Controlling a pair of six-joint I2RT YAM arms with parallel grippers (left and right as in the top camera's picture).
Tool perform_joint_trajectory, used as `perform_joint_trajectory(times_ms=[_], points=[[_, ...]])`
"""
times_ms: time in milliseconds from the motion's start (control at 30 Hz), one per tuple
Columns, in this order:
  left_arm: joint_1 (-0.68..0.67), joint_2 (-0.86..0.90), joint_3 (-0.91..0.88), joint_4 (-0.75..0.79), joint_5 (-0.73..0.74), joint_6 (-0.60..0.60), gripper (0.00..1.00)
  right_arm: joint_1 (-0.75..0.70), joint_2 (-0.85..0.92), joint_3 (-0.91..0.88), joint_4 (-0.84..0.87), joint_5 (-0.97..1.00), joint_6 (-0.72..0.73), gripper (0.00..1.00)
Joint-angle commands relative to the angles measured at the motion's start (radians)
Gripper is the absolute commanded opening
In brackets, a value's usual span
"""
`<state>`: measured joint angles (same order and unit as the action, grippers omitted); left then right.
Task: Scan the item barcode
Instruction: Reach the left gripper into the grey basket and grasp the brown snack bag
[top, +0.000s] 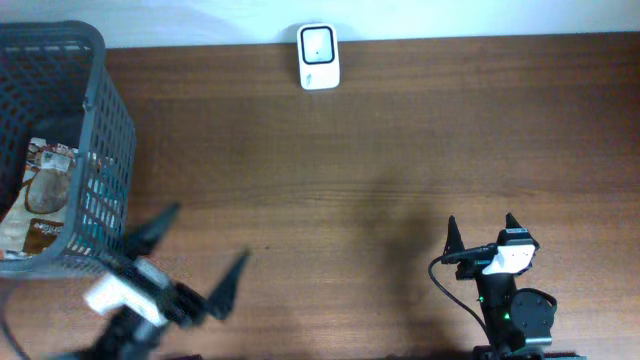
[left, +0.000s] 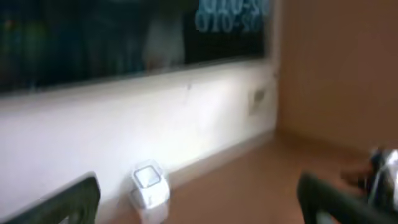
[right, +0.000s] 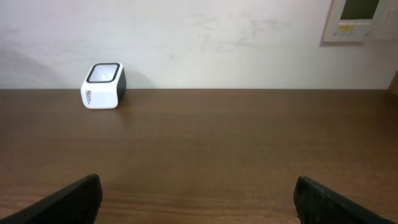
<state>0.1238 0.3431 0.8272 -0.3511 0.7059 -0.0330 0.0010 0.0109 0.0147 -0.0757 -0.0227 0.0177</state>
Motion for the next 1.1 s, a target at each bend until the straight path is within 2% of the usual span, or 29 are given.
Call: perform_joint_trajectory(times_ms=[0, 33, 67, 133, 267, 333, 400, 533, 700, 833, 867, 967, 1067], points=[[0.036, 0.357, 0.442, -0.465, -0.062, 0.195, 0.99, 0.005, -0.007, -0.009, -0.003, 0.008, -0.006, 0.98], [0.036, 0.446, 0.542, -0.610, -0.029, 0.196, 0.99, 0.005, -0.007, -0.009, -0.003, 0.009, -0.006, 0.98], [0.036, 0.524, 0.621, -0.691, -0.040, 0.198, 0.99, 0.005, -0.007, -0.009, -0.003, 0.009, -0.006, 0.98], [0.037, 0.678, 0.775, -0.786, -0.164, 0.195, 0.99, 0.005, -0.007, -0.009, -0.003, 0.008, -0.006, 0.98], [0.037, 0.930, 1.122, -1.014, -0.606, 0.016, 0.99, 0.005, -0.007, -0.009, -0.003, 0.009, -0.006, 0.98], [0.037, 1.101, 1.386, -1.156, -0.785, -0.048, 0.99, 0.005, -0.007, -0.009, -0.003, 0.009, -0.006, 0.98], [0.063, 1.247, 1.625, -1.237, -0.877, -0.098, 0.99, 0.005, -0.007, -0.009, -0.003, 0.009, -0.006, 0.98], [0.180, 1.420, 1.891, -1.230, -0.947, -0.138, 0.99, 0.005, -0.007, -0.009, -0.003, 0.009, -0.006, 0.98], [0.368, 1.511, 1.930, -1.122, -0.949, -0.138, 0.99, 0.005, -0.007, -0.009, -0.003, 0.009, -0.006, 0.98], [0.485, 1.573, 1.921, -1.168, -0.840, -0.138, 0.99, 0.005, -0.007, -0.009, -0.003, 0.009, -0.006, 0.98], [0.504, 1.588, 1.915, -1.177, -0.806, -0.121, 0.99, 0.005, -0.007, -0.009, -0.003, 0.009, -0.006, 0.98], [0.543, 1.644, 1.900, -1.192, -0.713, 0.027, 0.99, 0.005, -0.007, -0.009, -0.003, 0.009, -0.006, 0.98], [0.567, 1.732, 1.868, -1.206, -0.682, 0.068, 0.99, 0.005, -0.007, -0.009, -0.003, 0.009, -0.006, 0.99]])
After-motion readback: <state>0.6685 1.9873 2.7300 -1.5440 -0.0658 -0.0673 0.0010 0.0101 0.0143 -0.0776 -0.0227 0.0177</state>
